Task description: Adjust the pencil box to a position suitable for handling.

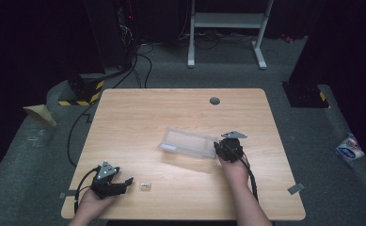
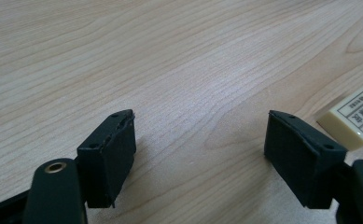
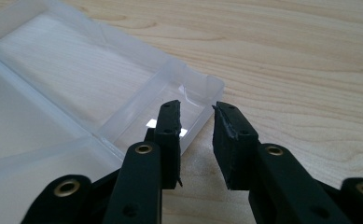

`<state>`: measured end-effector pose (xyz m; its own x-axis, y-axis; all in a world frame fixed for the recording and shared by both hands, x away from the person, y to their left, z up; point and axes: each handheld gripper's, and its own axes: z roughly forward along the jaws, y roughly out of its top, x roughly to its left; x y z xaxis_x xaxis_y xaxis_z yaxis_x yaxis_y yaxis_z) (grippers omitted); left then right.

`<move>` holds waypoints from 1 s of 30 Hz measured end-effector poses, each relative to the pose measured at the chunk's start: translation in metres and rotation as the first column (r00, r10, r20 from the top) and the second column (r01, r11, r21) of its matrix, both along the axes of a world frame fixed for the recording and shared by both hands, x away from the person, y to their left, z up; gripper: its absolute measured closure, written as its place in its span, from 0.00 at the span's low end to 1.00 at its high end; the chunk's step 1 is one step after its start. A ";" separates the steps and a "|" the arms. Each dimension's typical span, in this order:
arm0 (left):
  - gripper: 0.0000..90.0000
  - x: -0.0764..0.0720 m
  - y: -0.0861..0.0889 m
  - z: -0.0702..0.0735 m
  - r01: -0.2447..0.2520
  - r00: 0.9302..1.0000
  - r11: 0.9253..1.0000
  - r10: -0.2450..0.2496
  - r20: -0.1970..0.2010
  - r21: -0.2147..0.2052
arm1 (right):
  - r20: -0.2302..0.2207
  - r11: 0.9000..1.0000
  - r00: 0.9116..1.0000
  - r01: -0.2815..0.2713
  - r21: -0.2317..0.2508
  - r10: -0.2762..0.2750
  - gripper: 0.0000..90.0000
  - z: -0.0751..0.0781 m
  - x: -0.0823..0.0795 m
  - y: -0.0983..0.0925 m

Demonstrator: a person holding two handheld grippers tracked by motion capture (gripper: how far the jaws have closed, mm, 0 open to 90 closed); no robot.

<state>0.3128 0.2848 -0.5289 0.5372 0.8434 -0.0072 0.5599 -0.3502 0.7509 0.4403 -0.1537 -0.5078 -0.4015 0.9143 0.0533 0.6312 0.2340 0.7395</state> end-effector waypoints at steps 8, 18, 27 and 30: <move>0.28 0.000 0.000 0.000 0.000 1.000 1.000 0.000 -0.001 -0.001 | -0.001 1.000 1.000 -0.006 0.008 0.006 0.83 -0.002 -0.008 0.002; 0.28 0.000 0.000 0.000 0.002 1.000 1.000 -0.002 0.000 -0.001 | 0.020 0.999 1.000 0.008 0.044 -0.008 0.78 -0.005 -0.038 0.005; 0.28 0.000 0.000 0.000 0.002 1.000 1.000 -0.002 0.000 0.000 | 0.043 0.999 0.999 -0.019 0.033 0.017 0.75 -0.002 -0.059 0.010; 0.28 0.000 0.000 0.000 0.002 1.000 1.000 -0.002 0.000 0.000 | 0.064 0.999 0.998 -0.019 0.029 0.017 0.74 0.002 -0.062 0.007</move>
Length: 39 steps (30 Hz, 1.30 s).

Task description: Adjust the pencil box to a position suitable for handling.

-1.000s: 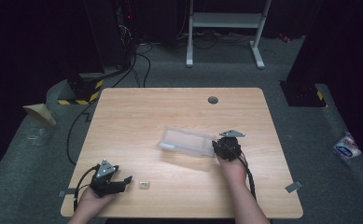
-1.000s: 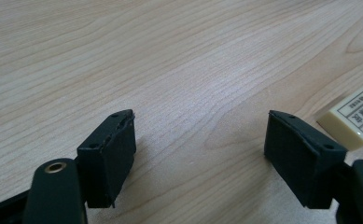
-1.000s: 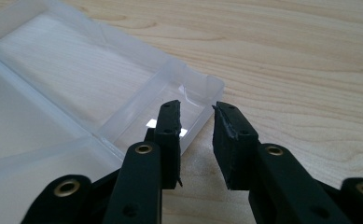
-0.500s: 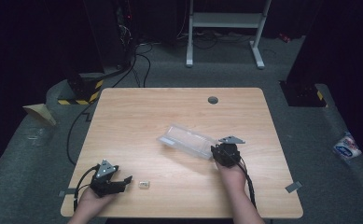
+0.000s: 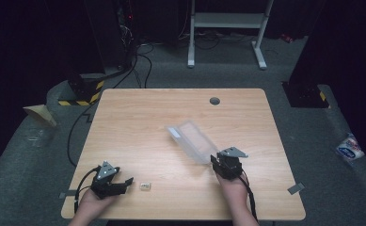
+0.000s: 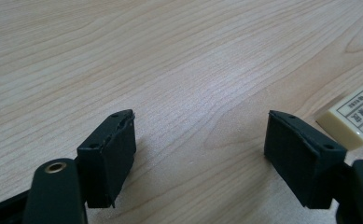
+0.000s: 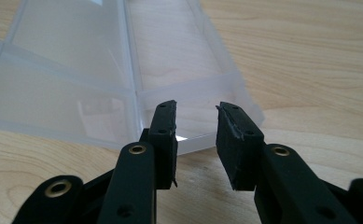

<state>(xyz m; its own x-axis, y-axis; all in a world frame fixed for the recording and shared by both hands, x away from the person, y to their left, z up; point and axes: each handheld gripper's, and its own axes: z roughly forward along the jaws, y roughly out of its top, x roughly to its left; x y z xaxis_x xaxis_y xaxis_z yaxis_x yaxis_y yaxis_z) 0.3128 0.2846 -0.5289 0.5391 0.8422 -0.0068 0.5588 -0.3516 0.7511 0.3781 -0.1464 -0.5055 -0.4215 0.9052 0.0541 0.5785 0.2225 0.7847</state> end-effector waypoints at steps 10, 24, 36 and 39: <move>0.28 0.000 0.000 0.000 0.000 1.000 1.000 0.000 0.000 -0.001 | -0.020 0.999 0.999 0.033 -0.022 -0.034 0.74 0.000 0.019 -0.016; 0.28 0.000 0.000 0.000 0.001 1.000 1.000 -0.001 -0.001 -0.002 | -0.052 0.999 0.999 -0.004 -0.053 0.001 0.83 -0.006 0.025 -0.008; 0.28 0.000 0.000 0.000 0.001 1.000 1.000 -0.001 0.000 -0.001 | -0.035 0.998 0.997 -0.066 -0.003 0.065 0.81 -0.010 -0.003 0.007; 0.28 0.000 0.000 0.000 0.001 1.000 1.000 -0.001 0.000 -0.001 | -0.031 0.997 0.996 -0.080 0.009 0.081 0.80 -0.011 -0.011 0.014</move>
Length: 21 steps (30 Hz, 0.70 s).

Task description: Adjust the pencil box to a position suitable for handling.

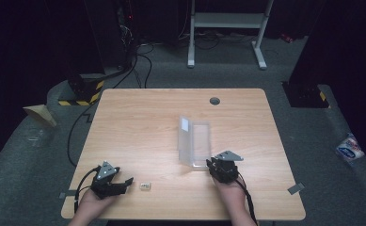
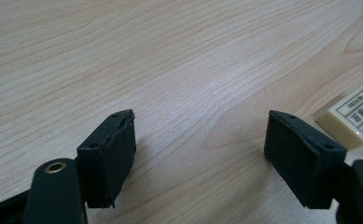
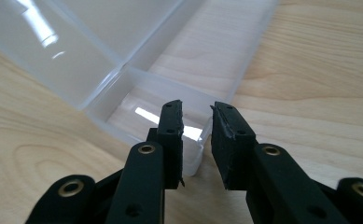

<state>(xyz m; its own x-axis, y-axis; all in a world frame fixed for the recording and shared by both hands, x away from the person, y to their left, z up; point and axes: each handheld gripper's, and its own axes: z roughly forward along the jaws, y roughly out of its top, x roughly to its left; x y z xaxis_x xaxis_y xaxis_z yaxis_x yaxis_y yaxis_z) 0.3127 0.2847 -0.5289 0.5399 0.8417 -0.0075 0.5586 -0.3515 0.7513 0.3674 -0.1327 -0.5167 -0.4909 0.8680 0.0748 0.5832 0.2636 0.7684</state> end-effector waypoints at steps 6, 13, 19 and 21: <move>0.28 0.000 0.000 0.000 0.000 1.000 1.000 0.000 0.000 0.000 | 0.011 0.999 0.999 -0.031 0.020 0.031 0.80 0.000 -0.012 0.010; 0.28 0.000 0.000 0.000 -0.001 1.000 1.000 0.001 -0.001 0.000 | 0.036 0.999 0.999 -0.041 0.030 0.040 0.77 0.004 -0.016 0.013; 0.28 0.000 0.000 0.000 -0.001 1.000 1.000 0.001 -0.001 -0.002 | 0.051 1.000 0.999 0.008 0.018 -0.009 0.79 0.010 0.004 0.008; 0.28 0.000 0.000 0.000 -0.001 1.000 1.000 0.001 -0.001 -0.002 | 0.053 0.999 0.998 0.034 0.016 -0.034 0.81 0.013 0.014 0.006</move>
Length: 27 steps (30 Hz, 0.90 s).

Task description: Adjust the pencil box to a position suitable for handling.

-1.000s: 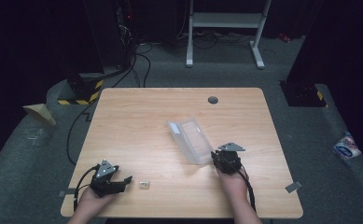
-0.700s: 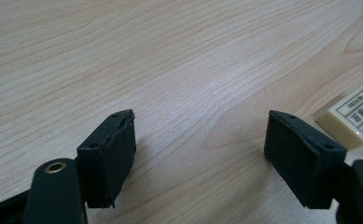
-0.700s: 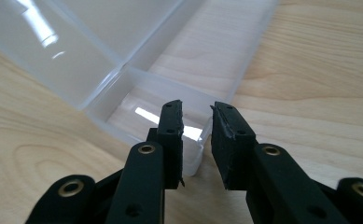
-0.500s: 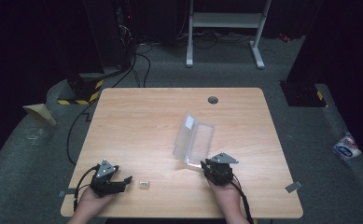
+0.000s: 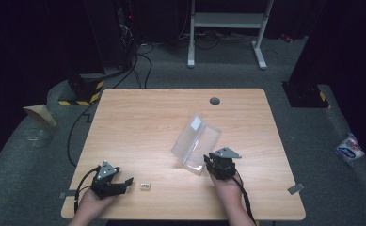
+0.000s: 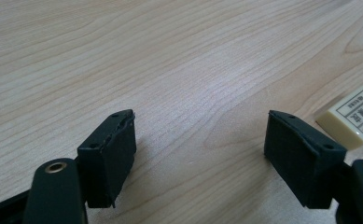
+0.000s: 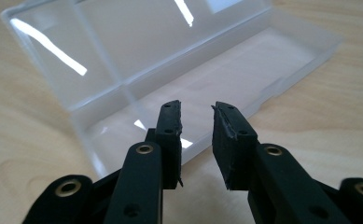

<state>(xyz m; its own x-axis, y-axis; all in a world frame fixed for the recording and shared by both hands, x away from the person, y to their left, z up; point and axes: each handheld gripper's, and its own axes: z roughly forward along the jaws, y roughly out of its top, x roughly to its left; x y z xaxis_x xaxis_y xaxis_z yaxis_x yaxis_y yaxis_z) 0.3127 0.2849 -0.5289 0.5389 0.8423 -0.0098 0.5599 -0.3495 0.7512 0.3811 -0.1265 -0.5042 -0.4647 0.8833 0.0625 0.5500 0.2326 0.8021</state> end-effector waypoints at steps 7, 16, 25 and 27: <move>0.28 0.000 0.001 0.000 0.002 1.000 1.000 -0.002 0.002 0.004 | -0.018 1.000 1.000 0.018 -0.022 -0.018 0.84 -0.003 0.031 -0.003; 0.28 0.000 0.000 0.000 0.000 1.000 1.000 0.000 0.001 -0.001 | -0.018 0.999 1.000 -0.011 -0.041 0.010 0.84 -0.006 0.026 0.004; 0.28 0.000 0.000 0.000 0.001 1.000 1.000 -0.001 0.001 0.001 | -0.016 0.998 0.998 -0.056 0.001 0.056 0.81 -0.008 0.006 0.012; 0.28 -0.001 0.000 0.000 0.002 1.000 1.000 -0.002 0.001 0.003 | -0.018 0.998 0.998 -0.062 0.007 0.062 0.81 -0.008 0.003 0.014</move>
